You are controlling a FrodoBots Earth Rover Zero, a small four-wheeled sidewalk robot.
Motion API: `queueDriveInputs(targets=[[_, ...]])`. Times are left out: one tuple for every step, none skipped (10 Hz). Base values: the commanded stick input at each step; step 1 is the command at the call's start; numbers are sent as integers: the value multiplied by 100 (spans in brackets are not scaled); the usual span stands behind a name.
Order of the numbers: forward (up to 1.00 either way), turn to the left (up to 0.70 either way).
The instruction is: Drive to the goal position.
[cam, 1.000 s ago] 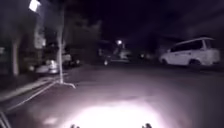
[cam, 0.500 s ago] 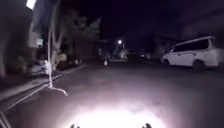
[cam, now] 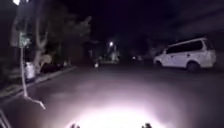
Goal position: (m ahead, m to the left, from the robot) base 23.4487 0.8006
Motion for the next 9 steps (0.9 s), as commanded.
queueDriveInputs(targets=[[85,0],[85,0],[85,0],[85,0],[85,0],[85,0],[85,0],[85,0],[85,0]])
